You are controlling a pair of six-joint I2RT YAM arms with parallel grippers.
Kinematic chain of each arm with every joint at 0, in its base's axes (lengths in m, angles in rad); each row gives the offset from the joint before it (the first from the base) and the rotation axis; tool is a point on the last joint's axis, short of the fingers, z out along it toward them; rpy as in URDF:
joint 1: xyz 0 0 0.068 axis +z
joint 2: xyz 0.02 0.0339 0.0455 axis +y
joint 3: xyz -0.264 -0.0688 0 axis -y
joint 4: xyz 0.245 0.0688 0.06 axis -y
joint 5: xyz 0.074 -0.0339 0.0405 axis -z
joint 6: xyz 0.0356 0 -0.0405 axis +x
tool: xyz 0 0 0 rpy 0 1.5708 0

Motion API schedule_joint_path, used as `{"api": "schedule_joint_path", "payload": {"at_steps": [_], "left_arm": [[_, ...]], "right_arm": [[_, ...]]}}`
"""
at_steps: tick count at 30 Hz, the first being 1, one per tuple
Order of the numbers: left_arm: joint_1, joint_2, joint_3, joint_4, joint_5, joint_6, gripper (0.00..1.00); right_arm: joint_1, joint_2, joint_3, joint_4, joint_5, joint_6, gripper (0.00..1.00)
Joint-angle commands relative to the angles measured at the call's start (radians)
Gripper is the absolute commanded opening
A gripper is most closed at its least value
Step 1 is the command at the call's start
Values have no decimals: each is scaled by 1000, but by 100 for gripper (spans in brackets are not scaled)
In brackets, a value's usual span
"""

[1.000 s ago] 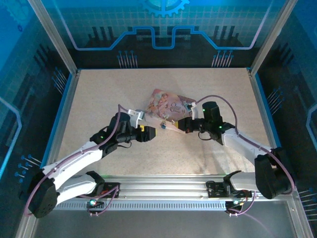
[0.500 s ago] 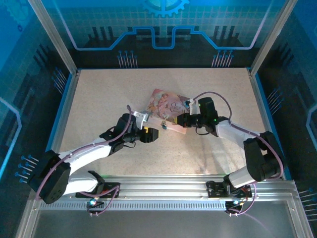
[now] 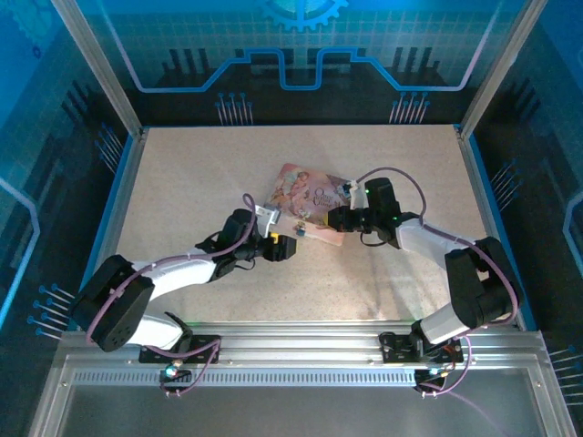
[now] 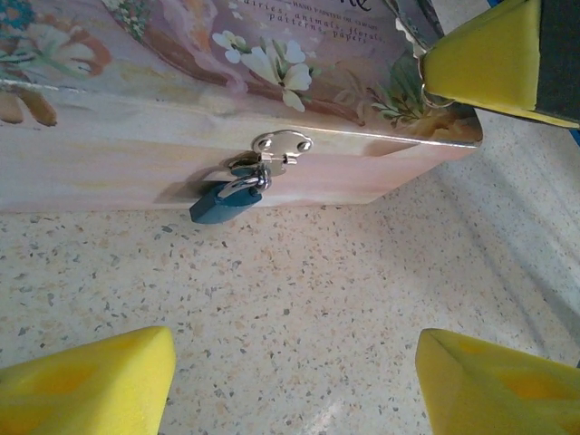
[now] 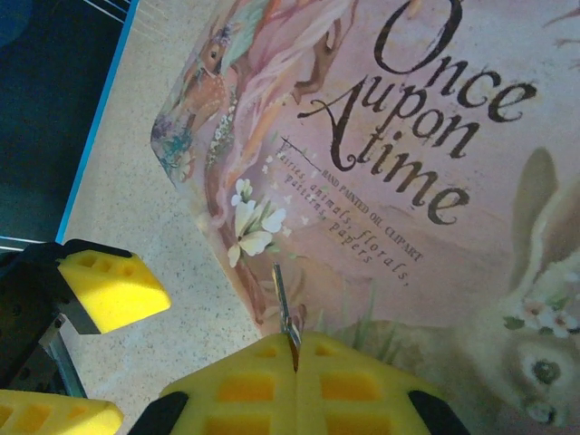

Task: Unlock the padlock with the key

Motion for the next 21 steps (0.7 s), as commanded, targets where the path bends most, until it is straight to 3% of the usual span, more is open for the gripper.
{"api": "schedule_joint_path", "payload": {"at_steps": [1,21], "left_arm": [[7,34,17,59,-15,33,72],[11,192,51,191,9,81,72]], "right_arm": [[-13,10,-23,-35,18,9,4],[36,-40,-191,57,25,138,4]]}}
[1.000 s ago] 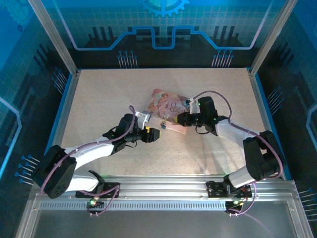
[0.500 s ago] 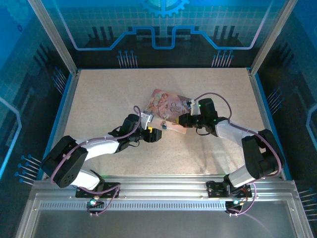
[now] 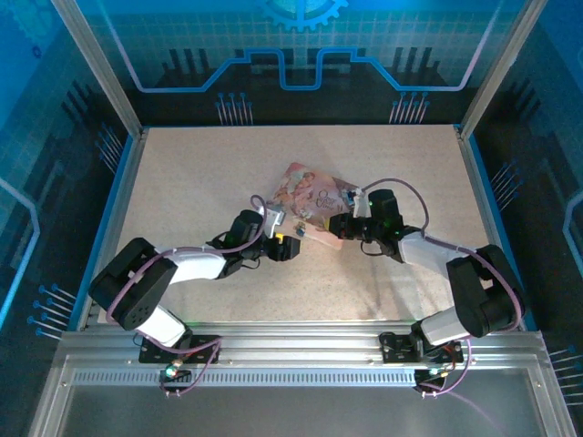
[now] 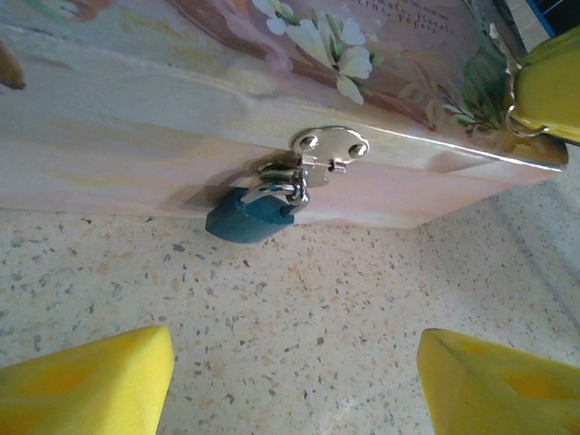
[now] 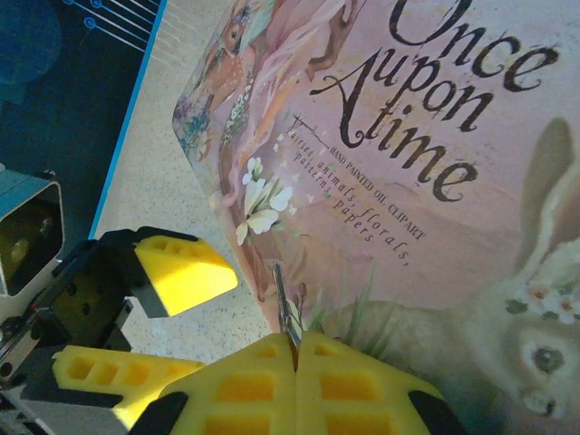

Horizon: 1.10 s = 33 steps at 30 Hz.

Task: Unlock the padlock with the key

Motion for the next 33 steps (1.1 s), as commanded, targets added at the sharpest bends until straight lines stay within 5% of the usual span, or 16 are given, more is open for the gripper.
{"api": "schedule_joint_path", "payload": {"at_steps": [1,12,33], "left_arm": [[13,40,40,65,22,55,72],[60,179,78,222,112,80,73],[58,282,113,275,145,14,64]], "right_arm": [[21,15,-44,-126,16,20,4],[24,12,-38,-132,26,11,4],[28,29,-29,-127,30,5,4]]}}
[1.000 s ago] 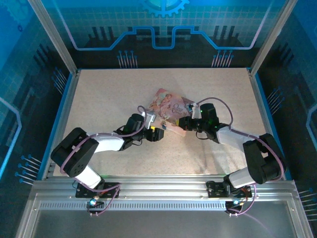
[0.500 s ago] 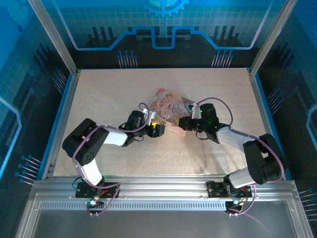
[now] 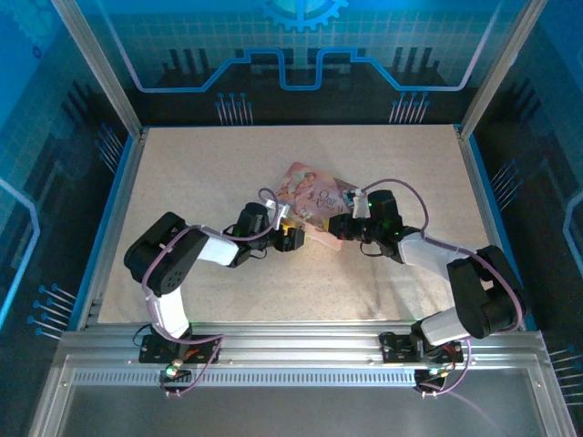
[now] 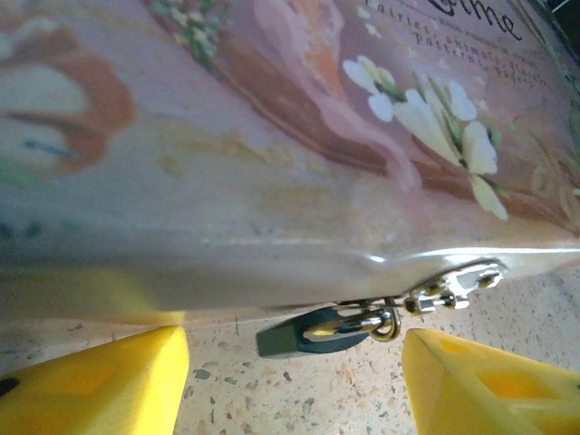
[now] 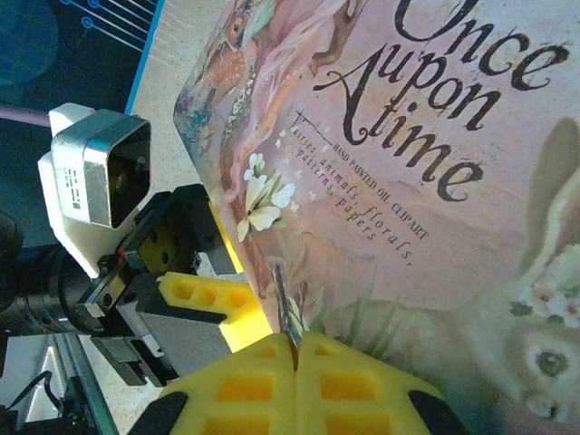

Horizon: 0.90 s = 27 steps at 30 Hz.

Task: Unlock the padlock with the key

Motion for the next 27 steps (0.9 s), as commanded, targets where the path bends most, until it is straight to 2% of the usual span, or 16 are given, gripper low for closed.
{"api": "schedule_joint_path", "payload": {"at_steps": [1,10,27], "left_arm": [[-4,18,21,55,35,-22,64],[-32,19,36,48,29,-34,60],[-72,25,63,17,-50,-73,50]], "right_arm": [[21,33,-27,-125,20,-2,4],[26,33,-28,-119,22,1,4],[31,35,-31,-109,22,6,4]]}}
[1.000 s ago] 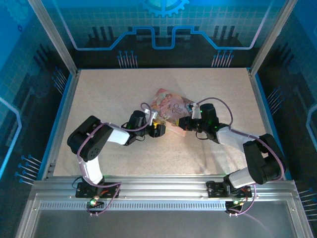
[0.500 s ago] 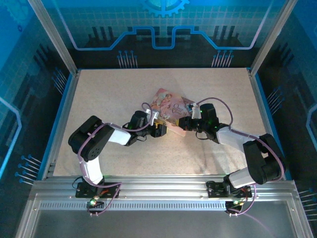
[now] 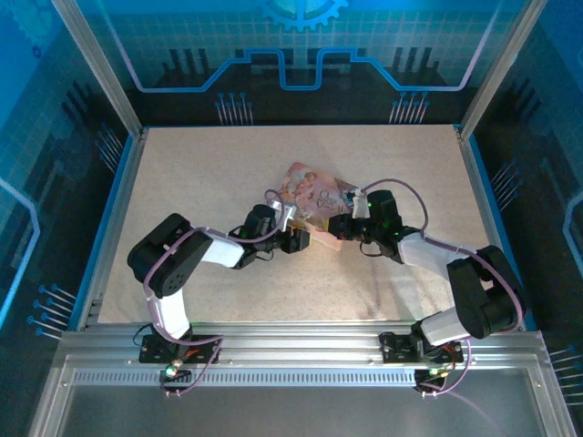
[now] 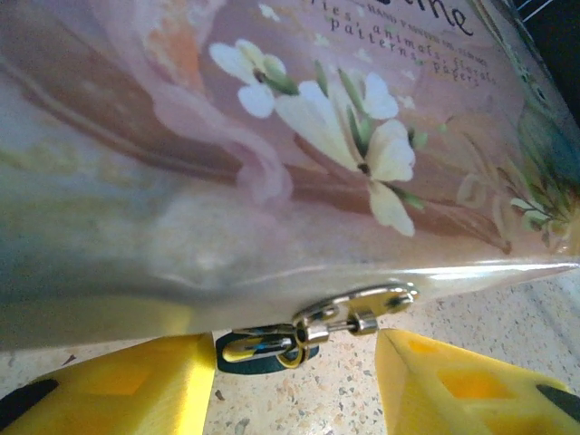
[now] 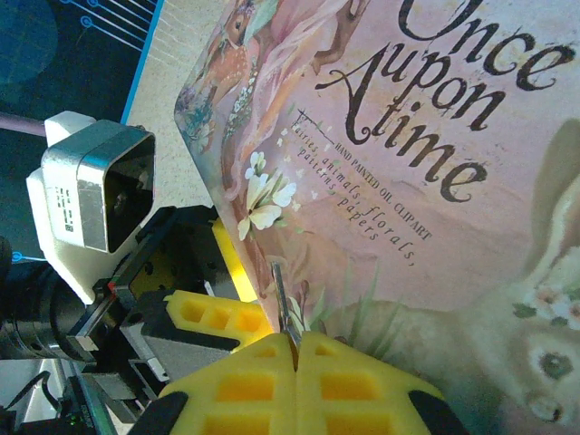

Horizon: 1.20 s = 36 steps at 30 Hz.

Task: Unlock the padlock with the key

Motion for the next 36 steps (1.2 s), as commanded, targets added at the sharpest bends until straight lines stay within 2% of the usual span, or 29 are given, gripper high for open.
{"api": "schedule_joint_path", "payload": {"at_steps": [1,15,20,24,31,36], "left_arm": [[-13,22,43,18,-20,-22,50],[-34,36,79,-29,-68,-67,39],[-34,27,82,-29,-62,-84,29],[-34,8,81,-34,-52,-103,27],[-35,-64,65,-93,-25,-174,26],[-37,-141,56,-197,1,-264,19]], "right_arm": [[27,35,-31,-110,18,6,4],[36,35,-27,-109,21,9,4],[38,27,-26,-105,22,7,4],[39,6,-22,-102,29,-5,4],[42,-111,-4,-147,77,-85,4],[66,-259,-32,-205,148,-165,3]]}}
